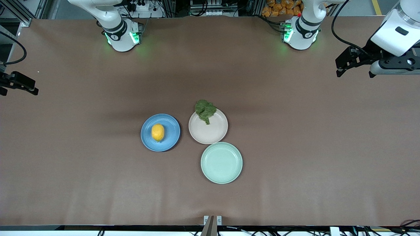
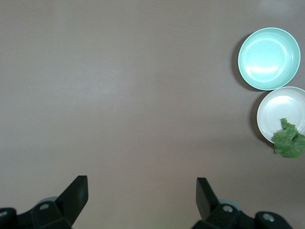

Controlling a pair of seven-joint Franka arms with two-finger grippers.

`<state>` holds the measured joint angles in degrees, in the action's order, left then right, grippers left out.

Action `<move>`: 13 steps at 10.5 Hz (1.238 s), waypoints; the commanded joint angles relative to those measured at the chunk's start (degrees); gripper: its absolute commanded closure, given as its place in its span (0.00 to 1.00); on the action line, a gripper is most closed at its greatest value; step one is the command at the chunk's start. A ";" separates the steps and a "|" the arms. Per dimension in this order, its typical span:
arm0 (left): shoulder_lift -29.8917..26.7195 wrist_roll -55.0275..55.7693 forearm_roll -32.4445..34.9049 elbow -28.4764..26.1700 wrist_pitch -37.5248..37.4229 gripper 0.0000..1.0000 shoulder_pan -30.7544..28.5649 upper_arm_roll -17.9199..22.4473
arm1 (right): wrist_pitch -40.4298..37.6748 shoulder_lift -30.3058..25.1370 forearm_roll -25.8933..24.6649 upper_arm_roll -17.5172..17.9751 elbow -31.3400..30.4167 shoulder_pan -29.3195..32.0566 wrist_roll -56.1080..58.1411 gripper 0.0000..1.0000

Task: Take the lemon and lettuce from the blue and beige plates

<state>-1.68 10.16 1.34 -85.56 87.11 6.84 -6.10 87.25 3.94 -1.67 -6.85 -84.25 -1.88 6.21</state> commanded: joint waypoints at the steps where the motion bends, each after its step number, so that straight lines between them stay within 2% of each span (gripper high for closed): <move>1: -0.25 -1.54 -1.42 1.19 -1.42 0.00 -0.25 -0.13 | -0.68 0.46 -0.61 0.17 0.93 0.03 -0.41 0.00; 5: 0.18 -0.75 -1.51 1.19 -1.42 0.00 0.19 0.13 | -0.68 0.54 -0.52 0.17 0.93 0.12 -0.41 0.00; 8: 0.44 -0.93 -1.77 0.66 -1.42 0.00 -0.16 0.04 | -0.68 2.55 -0.26 0.17 0.84 0.38 -0.24 0.00; 10: 2.19 -1.28 -5.28 0.31 -0.29 0.00 0.01 0.13 | -0.50 3.71 -0.17 0.17 0.92 0.12 0.38 0.00; 13: 3.52 -0.41 -9.58 -2.49 5.24 0.00 0.72 0.04 | 0.81 6.51 0.18 0.34 0.93 -0.05 0.91 0.00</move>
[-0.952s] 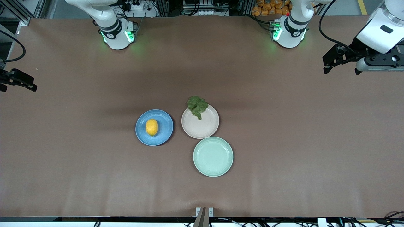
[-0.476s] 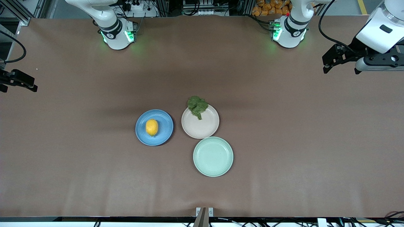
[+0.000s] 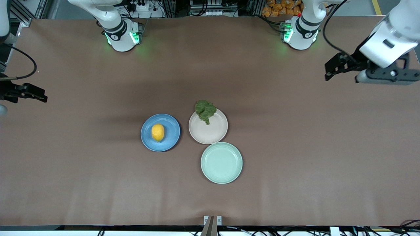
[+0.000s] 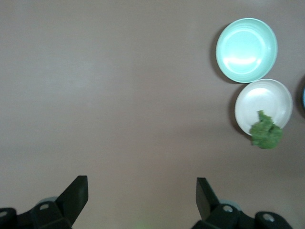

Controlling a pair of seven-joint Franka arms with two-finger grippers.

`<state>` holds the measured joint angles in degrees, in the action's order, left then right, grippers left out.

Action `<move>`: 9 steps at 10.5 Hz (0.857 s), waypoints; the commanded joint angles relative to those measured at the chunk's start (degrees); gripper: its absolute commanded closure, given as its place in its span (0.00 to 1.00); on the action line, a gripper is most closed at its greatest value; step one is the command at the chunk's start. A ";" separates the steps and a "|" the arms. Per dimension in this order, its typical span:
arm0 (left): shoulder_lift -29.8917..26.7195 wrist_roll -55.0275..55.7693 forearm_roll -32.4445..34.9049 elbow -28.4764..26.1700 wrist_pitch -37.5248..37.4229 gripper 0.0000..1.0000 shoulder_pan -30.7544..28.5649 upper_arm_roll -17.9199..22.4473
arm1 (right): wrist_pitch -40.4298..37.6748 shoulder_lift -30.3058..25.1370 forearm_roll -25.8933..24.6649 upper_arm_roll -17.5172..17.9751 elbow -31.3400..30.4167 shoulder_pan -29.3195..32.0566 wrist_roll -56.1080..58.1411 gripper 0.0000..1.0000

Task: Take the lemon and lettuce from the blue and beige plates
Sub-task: 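Move the right gripper to the lemon while the left gripper reaches the lettuce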

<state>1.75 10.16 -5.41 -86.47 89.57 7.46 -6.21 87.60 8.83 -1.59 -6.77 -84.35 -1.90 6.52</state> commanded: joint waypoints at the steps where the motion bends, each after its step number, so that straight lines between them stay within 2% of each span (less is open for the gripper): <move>1: 0.18 -0.23 -3.11 -2.55 4.37 0.00 0.27 -0.03 | 1.69 2.24 1.75 0.26 1.03 -0.56 0.34 0.00; 5: 5.71 6.26 -3.03 -3.09 9.64 0.00 0.54 -5.03 | 6.70 6.89 2.82 0.26 0.85 -5.64 -2.28 0.00; 8: 11.06 14.95 -2.24 -3.09 16.14 0.00 0.89 -9.86 | 12.48 9.45 2.91 0.35 -1.51 -11.44 -13.96 0.00; 9: 12.65 17.15 -1.80 -3.09 17.73 0.00 2.54 -10.23 | 15.64 9.80 5.43 0.26 -3.61 -13.03 -16.08 0.00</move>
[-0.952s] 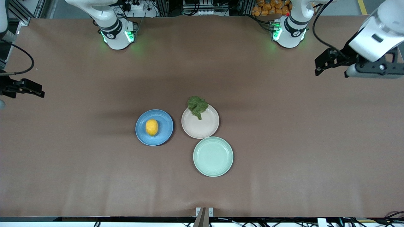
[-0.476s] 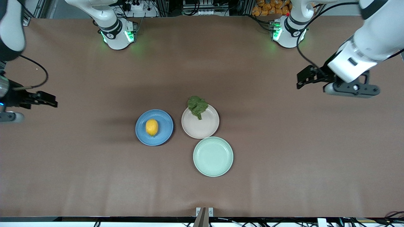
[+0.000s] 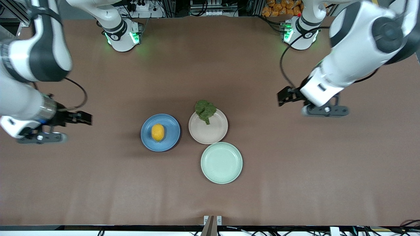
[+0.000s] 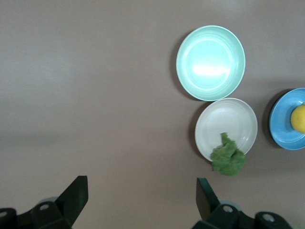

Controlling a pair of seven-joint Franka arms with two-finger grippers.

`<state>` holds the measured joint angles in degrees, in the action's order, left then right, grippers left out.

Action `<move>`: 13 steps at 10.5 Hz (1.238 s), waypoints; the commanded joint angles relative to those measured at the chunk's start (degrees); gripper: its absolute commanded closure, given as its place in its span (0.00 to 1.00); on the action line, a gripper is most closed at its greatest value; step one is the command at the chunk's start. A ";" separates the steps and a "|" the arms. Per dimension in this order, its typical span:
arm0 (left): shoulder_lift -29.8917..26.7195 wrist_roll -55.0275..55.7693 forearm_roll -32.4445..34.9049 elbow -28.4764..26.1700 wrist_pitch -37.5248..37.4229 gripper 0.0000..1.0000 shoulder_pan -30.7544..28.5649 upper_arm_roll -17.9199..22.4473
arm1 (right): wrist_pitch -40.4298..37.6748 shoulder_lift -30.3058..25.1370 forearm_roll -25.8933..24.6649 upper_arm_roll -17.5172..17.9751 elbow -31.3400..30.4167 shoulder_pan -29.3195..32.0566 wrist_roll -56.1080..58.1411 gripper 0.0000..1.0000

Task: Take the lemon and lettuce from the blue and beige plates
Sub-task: 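Move the right gripper to the lemon while the left gripper reaches the lettuce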

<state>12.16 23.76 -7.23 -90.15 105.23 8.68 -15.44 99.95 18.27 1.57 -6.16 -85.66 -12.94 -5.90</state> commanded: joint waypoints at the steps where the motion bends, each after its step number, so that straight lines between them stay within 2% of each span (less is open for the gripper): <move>1: 4.34 5.92 0.89 0.59 3.82 0.00 2.90 -1.00 | 6.37 0.89 5.26 -0.34 -4.32 -2.26 -4.81 0.00; 4: 11.72 17.16 7.56 0.93 9.71 0.00 10.10 -1.00 | 12.45 3.95 5.64 -0.34 -7.06 -5.85 -8.84 0.00; 10: 22.72 30.53 12.85 1.46 20.26 0.00 18.64 -0.56 | 20.97 11.25 4.94 -0.43 -7.68 -11.83 -11.33 0.00; 13: 26.41 36.61 14.08 2.25 23.78 0.00 22.24 -0.21 | 30.27 13.02 4.67 -0.43 -12.67 -13.60 -10.46 0.00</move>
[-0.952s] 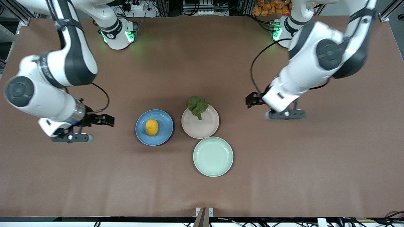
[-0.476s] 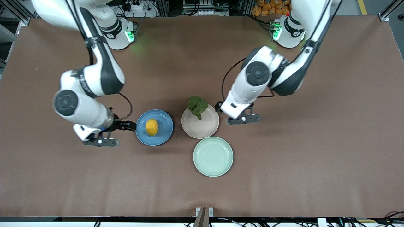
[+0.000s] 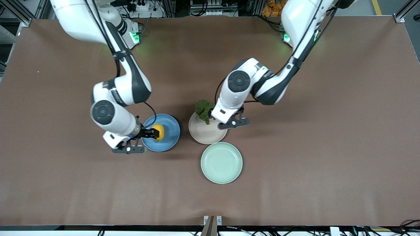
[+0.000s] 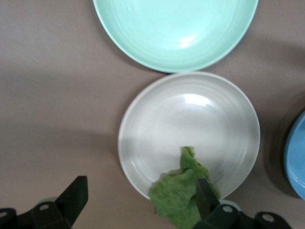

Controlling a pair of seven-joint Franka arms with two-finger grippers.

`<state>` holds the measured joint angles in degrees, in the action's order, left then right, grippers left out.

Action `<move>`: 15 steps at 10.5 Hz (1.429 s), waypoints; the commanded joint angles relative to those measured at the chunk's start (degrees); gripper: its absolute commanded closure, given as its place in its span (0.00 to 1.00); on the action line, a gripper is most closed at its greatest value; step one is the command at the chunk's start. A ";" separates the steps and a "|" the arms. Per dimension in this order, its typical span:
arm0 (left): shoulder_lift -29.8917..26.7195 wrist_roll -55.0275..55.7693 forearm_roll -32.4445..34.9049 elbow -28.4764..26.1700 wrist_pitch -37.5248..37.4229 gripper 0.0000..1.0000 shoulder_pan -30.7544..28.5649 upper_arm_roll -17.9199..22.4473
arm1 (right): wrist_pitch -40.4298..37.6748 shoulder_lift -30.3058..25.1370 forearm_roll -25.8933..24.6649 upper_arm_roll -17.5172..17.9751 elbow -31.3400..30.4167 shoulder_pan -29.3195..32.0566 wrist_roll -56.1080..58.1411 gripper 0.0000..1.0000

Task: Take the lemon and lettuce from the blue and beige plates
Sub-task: 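Lower and close the right gripper on the lemon while the left grasps lettuce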

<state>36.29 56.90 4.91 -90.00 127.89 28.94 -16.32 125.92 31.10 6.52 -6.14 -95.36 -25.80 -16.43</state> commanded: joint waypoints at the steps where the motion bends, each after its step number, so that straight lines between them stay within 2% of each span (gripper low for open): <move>1: 3.60 4.35 2.21 2.71 1.57 0.00 2.87 0.68 | 6.51 0.28 -0.28 -0.45 -4.38 -1.01 0.26 0.00; 4: 5.81 5.41 2.39 2.90 3.50 0.00 5.68 1.64 | 9.07 3.08 -2.12 -0.45 -4.66 -1.98 0.26 0.00; 7: 8.00 4.63 2.39 3.77 4.56 0.00 11.83 7.69 | 9.26 4.41 -2.47 -0.45 -5.10 -2.59 0.26 0.00; 10: 10.99 4.37 2.48 5.79 5.52 0.00 13.77 7.97 | 12.58 4.50 -2.82 -0.45 -7.81 -2.77 0.26 0.00; 15: 12.05 4.54 2.48 5.71 8.78 0.00 14.22 8.06 | 14.88 4.94 -2.82 -0.45 -9.84 -4.17 -0.35 0.00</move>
<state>47.27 60.04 5.57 -85.66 135.89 42.32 -9.06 139.93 36.17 4.37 -6.17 -104.58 -28.87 -16.20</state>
